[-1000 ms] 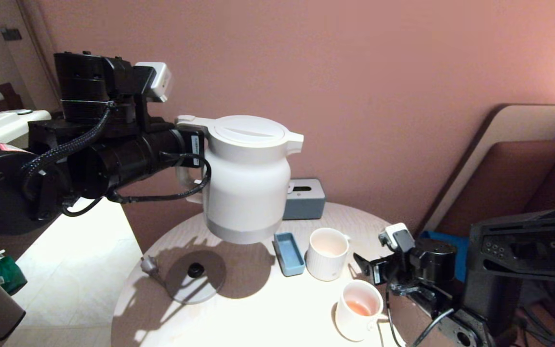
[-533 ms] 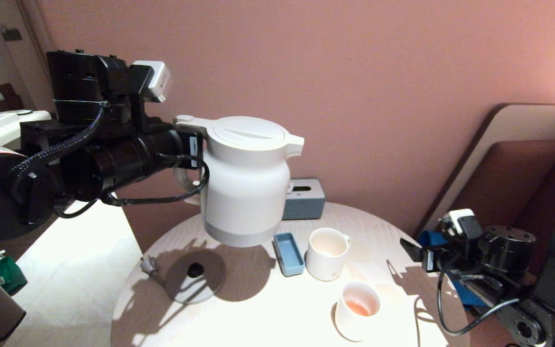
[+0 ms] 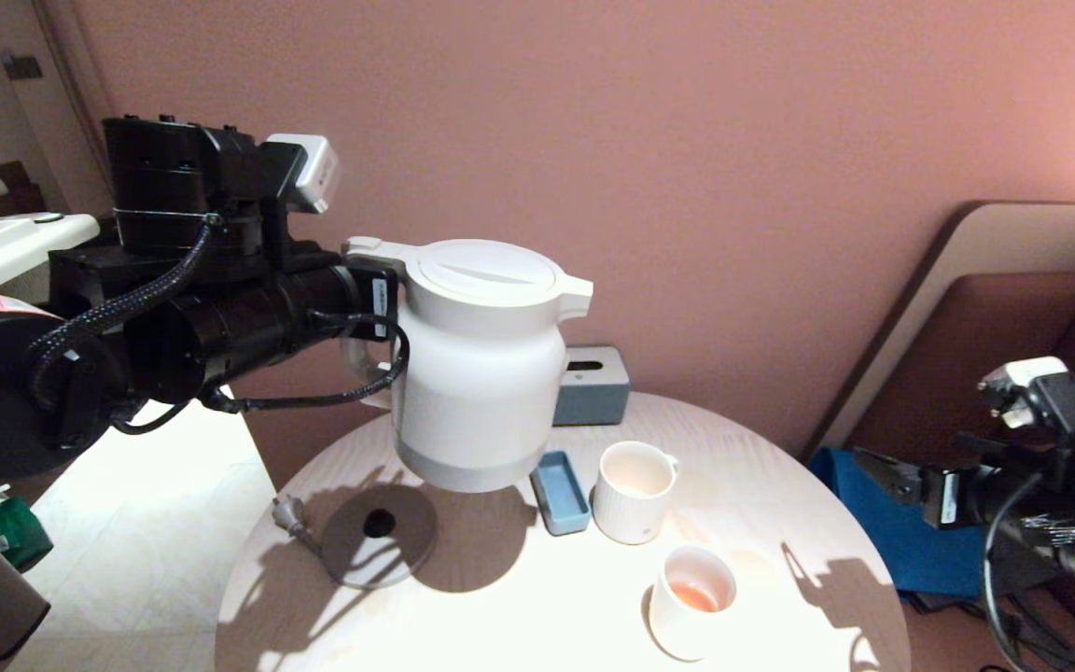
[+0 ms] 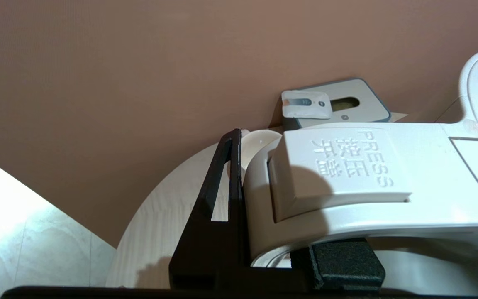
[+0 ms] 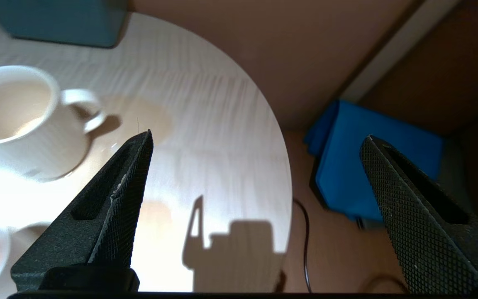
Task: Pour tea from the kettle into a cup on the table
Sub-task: Pour water into the cup
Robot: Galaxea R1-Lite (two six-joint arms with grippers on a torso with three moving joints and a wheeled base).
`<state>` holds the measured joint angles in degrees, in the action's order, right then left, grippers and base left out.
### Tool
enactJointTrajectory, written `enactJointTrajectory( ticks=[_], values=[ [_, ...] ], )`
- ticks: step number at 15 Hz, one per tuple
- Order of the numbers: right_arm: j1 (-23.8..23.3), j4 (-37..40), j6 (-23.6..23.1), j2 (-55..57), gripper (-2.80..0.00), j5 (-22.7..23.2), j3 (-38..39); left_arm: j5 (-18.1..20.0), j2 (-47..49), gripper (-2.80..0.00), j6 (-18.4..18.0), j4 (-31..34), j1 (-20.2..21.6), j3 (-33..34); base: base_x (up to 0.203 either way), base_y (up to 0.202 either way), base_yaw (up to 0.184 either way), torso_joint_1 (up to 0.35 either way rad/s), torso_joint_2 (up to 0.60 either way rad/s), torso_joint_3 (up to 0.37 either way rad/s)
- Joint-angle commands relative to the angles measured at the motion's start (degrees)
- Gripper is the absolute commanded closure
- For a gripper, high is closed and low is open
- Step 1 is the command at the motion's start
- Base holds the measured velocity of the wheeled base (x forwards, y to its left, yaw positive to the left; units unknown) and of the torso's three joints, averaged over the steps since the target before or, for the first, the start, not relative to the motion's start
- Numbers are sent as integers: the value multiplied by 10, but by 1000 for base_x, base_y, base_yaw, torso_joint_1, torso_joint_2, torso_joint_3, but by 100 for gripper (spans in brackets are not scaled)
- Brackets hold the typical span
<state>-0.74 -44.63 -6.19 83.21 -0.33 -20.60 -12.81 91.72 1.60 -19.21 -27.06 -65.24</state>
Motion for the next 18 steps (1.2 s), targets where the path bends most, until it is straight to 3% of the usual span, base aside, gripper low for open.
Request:
enactJointTrajectory(
  ticks=[1, 9, 12, 15, 16, 18],
  values=[
    [1, 376, 8, -191, 0, 1, -75, -1, -9, 0, 1, -2, 0, 9, 0, 0, 0, 0, 0, 0],
    [-3, 726, 26, -421, 0, -33, -138, 1, -21, 0, 3, -3, 0, 38, 0, 0, 0, 0, 0, 0],
    [-23, 779, 34, -515, 0, -90, -124, 1, -35, 0, 3, -3, -4, 51, 0, 0, 0, 0, 0, 0],
    [-52, 846, 38, -599, 0, -104, -106, 0, -37, 0, 3, -3, -4, 57, 0, 0, 0, 0, 0, 0],
    [-51, 845, 39, -627, 0, -77, -102, 0, -38, 0, 3, -3, -4, 57, 0, 0, 0, 0, 0, 0],
    [-49, 828, 41, -673, 0, 25, -103, 0, -42, 0, 3, -4, -4, 66, 0, 0, 0, 0, 0, 0]
  ],
)
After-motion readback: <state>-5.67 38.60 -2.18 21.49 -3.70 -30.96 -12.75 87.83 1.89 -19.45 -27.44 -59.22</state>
